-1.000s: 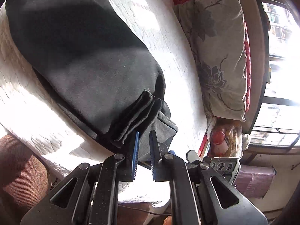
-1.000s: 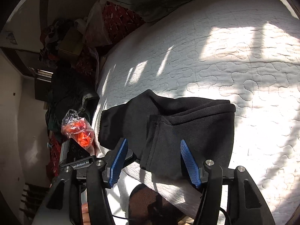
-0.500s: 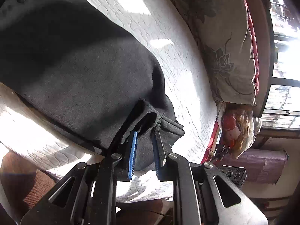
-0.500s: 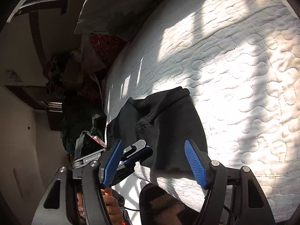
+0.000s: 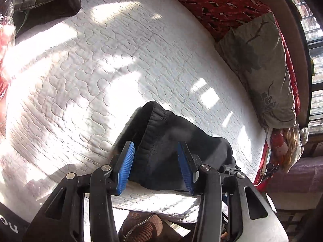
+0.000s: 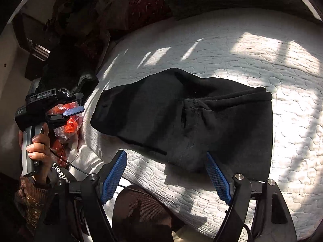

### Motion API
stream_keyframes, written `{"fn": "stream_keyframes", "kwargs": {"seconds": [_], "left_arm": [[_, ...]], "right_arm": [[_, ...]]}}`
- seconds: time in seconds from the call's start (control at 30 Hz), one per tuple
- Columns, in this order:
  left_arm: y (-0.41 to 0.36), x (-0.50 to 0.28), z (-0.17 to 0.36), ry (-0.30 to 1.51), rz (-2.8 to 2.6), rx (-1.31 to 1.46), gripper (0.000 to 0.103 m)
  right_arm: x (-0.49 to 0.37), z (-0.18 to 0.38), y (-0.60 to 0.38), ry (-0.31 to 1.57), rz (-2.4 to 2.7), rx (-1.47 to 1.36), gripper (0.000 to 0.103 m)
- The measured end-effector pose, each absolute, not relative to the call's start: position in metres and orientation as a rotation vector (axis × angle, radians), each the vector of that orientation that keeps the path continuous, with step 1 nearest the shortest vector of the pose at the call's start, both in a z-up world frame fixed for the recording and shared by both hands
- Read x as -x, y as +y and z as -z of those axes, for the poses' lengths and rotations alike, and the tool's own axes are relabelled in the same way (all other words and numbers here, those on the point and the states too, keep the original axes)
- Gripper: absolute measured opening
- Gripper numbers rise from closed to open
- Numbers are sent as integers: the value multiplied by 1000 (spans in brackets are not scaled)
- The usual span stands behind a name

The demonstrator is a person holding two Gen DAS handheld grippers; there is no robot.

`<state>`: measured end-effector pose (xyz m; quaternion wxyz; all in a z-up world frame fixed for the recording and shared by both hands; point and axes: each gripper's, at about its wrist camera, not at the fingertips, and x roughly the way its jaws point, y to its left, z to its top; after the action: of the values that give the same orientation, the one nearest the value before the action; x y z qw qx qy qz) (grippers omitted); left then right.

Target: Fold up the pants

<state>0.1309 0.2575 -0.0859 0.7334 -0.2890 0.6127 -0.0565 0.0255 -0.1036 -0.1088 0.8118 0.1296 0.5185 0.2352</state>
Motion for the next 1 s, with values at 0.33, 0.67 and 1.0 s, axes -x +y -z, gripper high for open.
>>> {"fn": "stream_keyframes", "kwargs": {"seconds": [0.33, 0.67, 1.0], "left_arm": [[231, -201, 136, 1499, 342, 464, 42], [196, -229, 143, 1579, 602, 218, 49], [188, -204, 129, 1635, 684, 112, 36]], "right_arm": [[-21, 121, -25, 1135, -516, -156, 81], [-32, 124, 13, 1133, -490, -120, 81], [-42, 119, 62, 1063, -453, 6, 81]]}}
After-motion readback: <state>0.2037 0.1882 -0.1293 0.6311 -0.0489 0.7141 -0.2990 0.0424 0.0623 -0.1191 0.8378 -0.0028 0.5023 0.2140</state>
